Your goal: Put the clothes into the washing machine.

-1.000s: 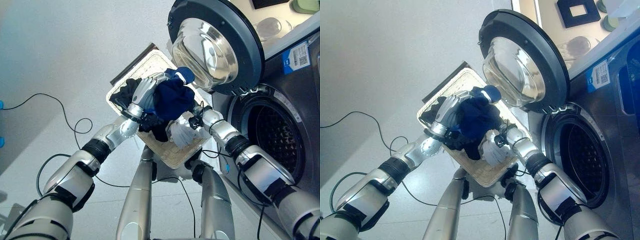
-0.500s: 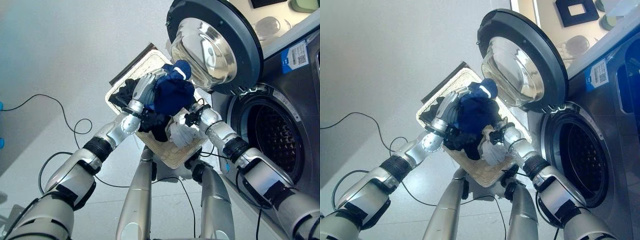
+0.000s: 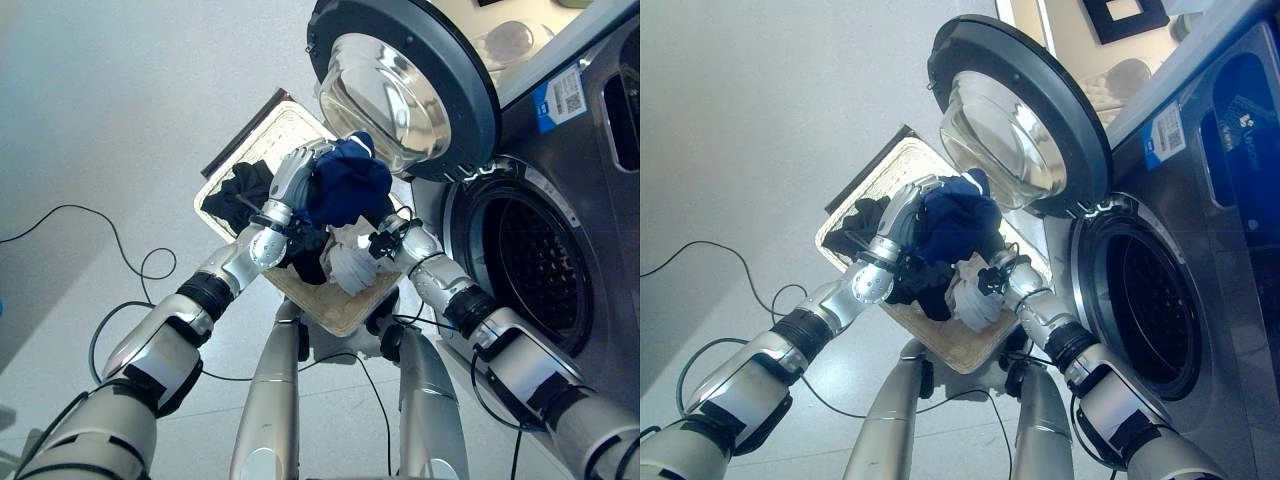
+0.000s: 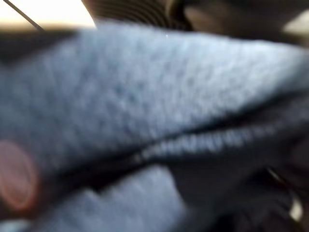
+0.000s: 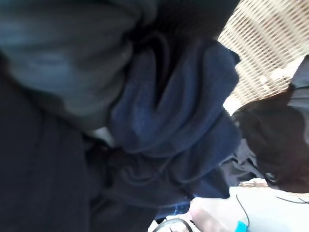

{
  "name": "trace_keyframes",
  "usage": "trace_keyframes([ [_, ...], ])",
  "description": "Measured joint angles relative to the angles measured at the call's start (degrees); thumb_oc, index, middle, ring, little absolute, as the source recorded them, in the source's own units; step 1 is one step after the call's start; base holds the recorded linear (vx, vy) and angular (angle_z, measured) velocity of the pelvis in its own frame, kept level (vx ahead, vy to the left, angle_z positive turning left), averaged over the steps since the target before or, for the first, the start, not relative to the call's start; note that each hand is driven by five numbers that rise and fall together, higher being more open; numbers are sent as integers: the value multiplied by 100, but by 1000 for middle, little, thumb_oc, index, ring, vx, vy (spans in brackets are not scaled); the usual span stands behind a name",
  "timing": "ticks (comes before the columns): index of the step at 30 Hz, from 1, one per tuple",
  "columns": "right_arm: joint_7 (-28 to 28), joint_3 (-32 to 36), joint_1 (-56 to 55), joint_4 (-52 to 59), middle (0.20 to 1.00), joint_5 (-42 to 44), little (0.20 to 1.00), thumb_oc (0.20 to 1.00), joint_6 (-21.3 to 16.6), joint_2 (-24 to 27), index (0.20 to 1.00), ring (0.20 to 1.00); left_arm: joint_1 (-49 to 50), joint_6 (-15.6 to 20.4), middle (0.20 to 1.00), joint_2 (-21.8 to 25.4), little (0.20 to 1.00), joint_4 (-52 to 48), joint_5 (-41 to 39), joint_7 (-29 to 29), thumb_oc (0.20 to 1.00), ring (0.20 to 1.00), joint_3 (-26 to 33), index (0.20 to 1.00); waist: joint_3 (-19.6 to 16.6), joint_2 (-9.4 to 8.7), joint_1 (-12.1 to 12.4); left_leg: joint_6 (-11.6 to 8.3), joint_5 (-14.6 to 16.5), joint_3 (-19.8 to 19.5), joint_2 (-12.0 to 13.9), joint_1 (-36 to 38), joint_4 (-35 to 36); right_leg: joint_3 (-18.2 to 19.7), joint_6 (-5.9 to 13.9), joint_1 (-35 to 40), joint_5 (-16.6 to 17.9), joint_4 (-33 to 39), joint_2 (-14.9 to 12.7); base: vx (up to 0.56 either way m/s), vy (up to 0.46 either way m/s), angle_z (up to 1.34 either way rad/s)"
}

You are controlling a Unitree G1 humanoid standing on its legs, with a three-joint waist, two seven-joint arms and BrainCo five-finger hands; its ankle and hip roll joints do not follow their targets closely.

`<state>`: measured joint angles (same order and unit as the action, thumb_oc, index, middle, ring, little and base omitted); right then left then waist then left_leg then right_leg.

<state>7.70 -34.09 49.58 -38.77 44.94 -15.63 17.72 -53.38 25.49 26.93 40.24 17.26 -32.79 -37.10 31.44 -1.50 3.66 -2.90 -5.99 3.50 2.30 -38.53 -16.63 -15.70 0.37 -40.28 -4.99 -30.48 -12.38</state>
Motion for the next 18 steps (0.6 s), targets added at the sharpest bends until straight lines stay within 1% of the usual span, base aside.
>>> trace_keyframes([
  [1, 2, 1, -48, -1, 200, 81, 200, 200, -14, 0, 200, 200, -1, -27, 1000, 4, 1000, 53, 0, -24, 1000, 1000, 2, 1000, 0, 0, 6, -4, 3, 17, 11, 10, -2, 25, -5, -1, 3, 18, 8, -13, 31, -9],
  [4, 15, 1, -172, -52, 200, 326, 200, 200, -27, -3, 200, 200, -6, -132, 1000, 24, 1000, 154, 0, -22, 1000, 1000, 11, 1000, 0, 0, 1, -15, 11, 114, 43, 30, -2, 100, -16, -46, 23, 28, 29, -12, 28, -13],
  [7, 74, 46, -301, -102, 200, 549, 200, 200, -44, -44, 200, 200, -42, -185, 1000, 33, 1000, 243, 5, 21, 1000, 1000, 5, 1000, 0, 0, -55, -15, 11, 159, 64, 30, -2, 147, -7, -67, 37, 55, 54, -8, 32, -11],
  [11, 204, 79, -429, -270, 200, 894, 200, 200, -187, -138, 200, 200, -39, -276, 1000, 56, 1000, 403, 15, 75, 1000, 1000, -14, 1000, 0, 0, -145, -12, 30, 330, 146, 41, 14, 298, 7, -100, 173, 234, 166, -11, 53, -25],
  [13, 333, 342, -596, -429, 200, 1164, 200, 200, -389, -264, 200, 200, 16, -326, 1000, 32, 1000, 530, 248, 72, 1000, 1000, -103, 1000, 0, 1, -154, -3, 30, 451, 174, 129, 104, 425, 18, -83, 281, 393, 252, -21, 77, -31],
  [15, 404, 487, -651, -468, 200, 1382, 200, 200, -491, -315, 200, 200, 133, -394, 1000, 27, 1000, 644, 357, 68, 1000, 1000, -196, 1000, 0, 1, -197, 0, 32, 566, 190, 191, 172, 539, 41, -77, 355, 506, 309, -16, 62, -30],
  [16, 465, 533, -661, -476, 200, 1484, 200, 200, -559, -341, 200, 200, 241, -399, 1000, 43, 1000, 652, 437, 62, 1000, 1000, -217, 1000, -2, 5, -275, 2, 30, 605, 190, 201, 206, 575, 52, -76, 401, 578, 324, -8, 45, -20],
  [17, 465, 533, -661, -476, 200, 1484, 200, 200, -559, -341, 200, 200, 241, -399, 1000, 43, 1000, 652, 437, 62, 1000, 1000, -217, 1000, -2, 5, -275, 2, 30, 605, 190, 201, 206, 575, 52, -76, 401, 578, 324, -14, 72, -15],
  [18, 593, 631, -711, -506, 200, 1620, 200, 200, -658, -374, 200, 200, 337, -435, 1000, -14, 1000, 747, 461, 47, 1000, 1000, -253, 1000, -2, 6, -383, 19, 19, 646, 198, 202, 225, 602, 35, -68, 479, 645, 346, -19, 79, -10],
])
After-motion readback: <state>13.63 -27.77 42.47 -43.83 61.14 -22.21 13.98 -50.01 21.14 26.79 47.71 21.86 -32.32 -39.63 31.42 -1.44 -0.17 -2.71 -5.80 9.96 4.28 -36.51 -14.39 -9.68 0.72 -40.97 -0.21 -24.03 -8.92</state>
